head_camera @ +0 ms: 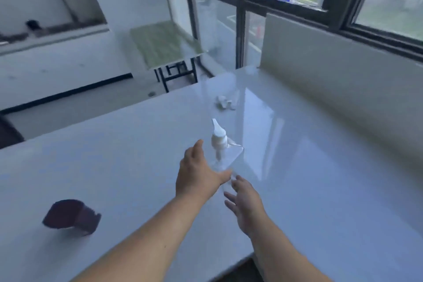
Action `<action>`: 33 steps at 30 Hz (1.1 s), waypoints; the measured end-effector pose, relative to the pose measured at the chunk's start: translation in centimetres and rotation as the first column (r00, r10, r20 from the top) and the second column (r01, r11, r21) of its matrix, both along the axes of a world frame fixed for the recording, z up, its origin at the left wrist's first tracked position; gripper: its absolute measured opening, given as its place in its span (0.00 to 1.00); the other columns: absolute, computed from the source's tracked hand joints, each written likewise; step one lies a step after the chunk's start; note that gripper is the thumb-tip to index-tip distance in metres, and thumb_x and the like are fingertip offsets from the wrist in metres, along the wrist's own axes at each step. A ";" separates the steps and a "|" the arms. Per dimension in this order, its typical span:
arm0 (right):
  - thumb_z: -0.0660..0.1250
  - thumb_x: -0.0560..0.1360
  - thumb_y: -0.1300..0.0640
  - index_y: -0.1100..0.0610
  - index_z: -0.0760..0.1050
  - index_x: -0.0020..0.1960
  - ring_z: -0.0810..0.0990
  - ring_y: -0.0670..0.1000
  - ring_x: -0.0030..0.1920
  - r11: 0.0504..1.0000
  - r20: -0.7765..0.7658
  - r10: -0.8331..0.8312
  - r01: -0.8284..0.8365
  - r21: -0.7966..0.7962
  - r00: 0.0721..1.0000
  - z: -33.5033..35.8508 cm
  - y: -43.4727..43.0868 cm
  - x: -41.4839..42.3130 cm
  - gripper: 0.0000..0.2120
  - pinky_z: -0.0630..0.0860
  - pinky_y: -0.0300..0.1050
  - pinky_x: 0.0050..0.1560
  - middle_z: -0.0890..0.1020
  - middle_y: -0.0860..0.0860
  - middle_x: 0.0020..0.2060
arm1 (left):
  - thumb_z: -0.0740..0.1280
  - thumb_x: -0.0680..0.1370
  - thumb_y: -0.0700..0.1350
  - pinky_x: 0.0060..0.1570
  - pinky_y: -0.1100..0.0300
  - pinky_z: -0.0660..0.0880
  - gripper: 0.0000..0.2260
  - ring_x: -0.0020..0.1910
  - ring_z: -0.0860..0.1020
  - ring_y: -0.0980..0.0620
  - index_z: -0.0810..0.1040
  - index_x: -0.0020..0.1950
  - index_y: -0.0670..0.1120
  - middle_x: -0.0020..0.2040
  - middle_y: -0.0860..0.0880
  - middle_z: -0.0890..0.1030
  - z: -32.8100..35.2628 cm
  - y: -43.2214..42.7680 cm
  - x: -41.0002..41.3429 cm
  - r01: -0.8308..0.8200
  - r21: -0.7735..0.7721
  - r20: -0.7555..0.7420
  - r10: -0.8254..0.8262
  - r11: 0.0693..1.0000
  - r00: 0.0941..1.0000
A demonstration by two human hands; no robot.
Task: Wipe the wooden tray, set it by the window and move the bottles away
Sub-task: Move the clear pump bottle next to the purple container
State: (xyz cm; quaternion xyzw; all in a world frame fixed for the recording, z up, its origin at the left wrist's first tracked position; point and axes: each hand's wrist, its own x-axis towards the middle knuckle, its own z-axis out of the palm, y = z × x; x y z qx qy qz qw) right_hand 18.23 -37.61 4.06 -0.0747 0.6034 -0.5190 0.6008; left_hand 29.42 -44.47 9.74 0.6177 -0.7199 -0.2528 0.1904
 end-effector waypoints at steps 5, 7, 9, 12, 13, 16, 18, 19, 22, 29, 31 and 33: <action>0.60 0.83 0.56 0.46 0.69 0.68 0.81 0.54 0.57 0.985 0.028 0.171 -0.171 -0.004 0.985 0.3 -8.0 14.8 0.14 0.76 0.54 0.65 0.78 0.46 0.61 | 0.76 0.65 0.67 0.64 0.51 0.72 0.53 0.73 0.69 0.45 0.53 0.82 0.51 0.78 0.48 0.63 0.3 -5.9 16.2 -0.174 0.009 0.030 0.174 0.985 0.984; 0.61 0.83 0.55 0.46 0.70 0.65 0.81 0.55 0.58 0.974 0.037 0.228 -0.228 0.001 0.973 0.1 -10.1 19.4 0.12 0.76 0.54 0.64 0.78 0.44 0.58 | 0.76 0.65 0.68 0.64 0.51 0.72 0.53 0.73 0.69 0.46 0.53 0.82 0.52 0.79 0.49 0.62 0.2 -7.3 21.3 -0.219 0.012 0.032 0.219 0.976 0.975; 0.61 0.83 0.55 0.48 0.71 0.64 0.81 0.56 0.59 0.961 0.046 0.274 -0.275 0.005 0.960 -0.1 -11.8 23.1 0.11 0.76 0.55 0.66 0.78 0.44 0.58 | 0.76 0.65 0.68 0.64 0.52 0.71 0.53 0.73 0.69 0.47 0.53 0.81 0.52 0.79 0.49 0.63 -0.2 -8.4 25.3 -0.253 0.015 0.028 0.252 0.967 0.967; 0.62 0.83 0.55 0.48 0.70 0.69 0.81 0.57 0.60 0.949 0.050 0.314 -0.316 0.022 0.948 -0.5 -13.6 27.2 0.15 0.75 0.57 0.68 0.77 0.47 0.60 | 0.76 0.65 0.66 0.64 0.53 0.70 0.53 0.73 0.69 0.47 0.53 0.82 0.52 0.78 0.49 0.63 -0.7 -9.7 29.6 -0.288 0.025 0.037 0.287 0.957 0.957; 0.62 0.83 0.55 0.49 0.69 0.72 0.81 0.57 0.60 0.946 0.050 0.319 -0.321 0.033 0.946 -0.7 -14.0 28.3 0.18 0.75 0.57 0.68 0.77 0.47 0.60 | 0.76 0.66 0.66 0.64 0.53 0.70 0.53 0.73 0.69 0.47 0.53 0.82 0.52 0.78 0.49 0.63 -1.0 -10.0 30.7 -0.299 0.033 0.043 0.297 0.954 0.954; 0.62 0.83 0.55 0.52 0.69 0.75 0.81 0.57 0.60 0.941 0.043 0.327 -0.330 0.072 0.944 -1.5 -14.9 30.4 0.21 0.76 0.56 0.67 0.76 0.49 0.63 | 0.76 0.65 0.66 0.65 0.52 0.71 0.53 0.73 0.69 0.48 0.53 0.82 0.52 0.78 0.49 0.64 -1.9 -10.8 33.1 -0.323 0.070 0.048 0.320 0.944 0.946; 0.62 0.83 0.55 0.52 0.69 0.75 0.81 0.57 0.60 0.938 0.037 0.334 -0.336 0.088 0.942 -2.1 -15.4 31.2 0.21 0.76 0.57 0.67 0.76 0.49 0.63 | 0.76 0.65 0.66 0.66 0.51 0.71 0.53 0.73 0.68 0.48 0.53 0.82 0.52 0.78 0.49 0.64 -2.4 -11.0 34.0 -0.333 0.092 0.048 0.330 0.938 0.943; 0.62 0.83 0.55 0.52 0.69 0.76 0.81 0.57 0.60 0.937 0.034 0.336 -0.338 0.095 0.941 -2.4 -15.5 31.6 0.22 0.76 0.56 0.67 0.76 0.48 0.63 | 0.76 0.65 0.66 0.66 0.51 0.71 0.53 0.73 0.68 0.48 0.53 0.82 0.52 0.78 0.49 0.64 -2.7 -11.2 34.3 -0.337 0.098 0.053 0.333 0.937 0.942; 0.62 0.83 0.55 0.52 0.66 0.78 0.81 0.57 0.61 0.933 0.029 0.341 -0.342 0.107 0.940 -3.3 -15.9 32.2 0.24 0.77 0.56 0.66 0.75 0.49 0.67 | 0.76 0.65 0.66 0.67 0.50 0.70 0.52 0.74 0.67 0.48 0.53 0.81 0.52 0.78 0.50 0.65 -3.4 -11.5 34.8 -0.340 0.098 0.076 0.334 0.935 0.939; 0.61 0.82 0.55 0.52 0.66 0.79 0.81 0.56 0.62 0.933 0.040 0.334 -0.336 0.127 0.942 -4.7 -16.3 32.5 0.25 0.77 0.54 0.64 0.75 0.49 0.70 | 0.76 0.65 0.67 0.68 0.48 0.68 0.53 0.75 0.65 0.47 0.53 0.82 0.52 0.78 0.50 0.65 -4.6 -11.8 34.9 -0.329 0.111 0.097 0.319 0.938 0.943; 0.61 0.83 0.55 0.53 0.66 0.79 0.81 0.57 0.62 0.937 0.045 0.323 -0.326 0.126 0.945 -4.9 -16.3 32.4 0.25 0.77 0.54 0.64 0.74 0.49 0.69 | 0.76 0.65 0.68 0.68 0.49 0.68 0.53 0.75 0.65 0.47 0.53 0.82 0.52 0.79 0.50 0.64 -4.8 -11.8 34.8 -0.324 0.108 0.112 0.313 0.940 0.943; 0.61 0.83 0.56 0.53 0.65 0.79 0.80 0.57 0.62 0.939 0.048 0.318 -0.322 0.124 0.947 -5.1 -16.3 32.4 0.25 0.77 0.54 0.64 0.74 0.49 0.68 | 0.76 0.65 0.69 0.68 0.49 0.68 0.54 0.75 0.65 0.47 0.53 0.82 0.52 0.79 0.50 0.64 -5.1 -11.7 34.6 -0.324 0.089 0.112 0.314 0.942 0.943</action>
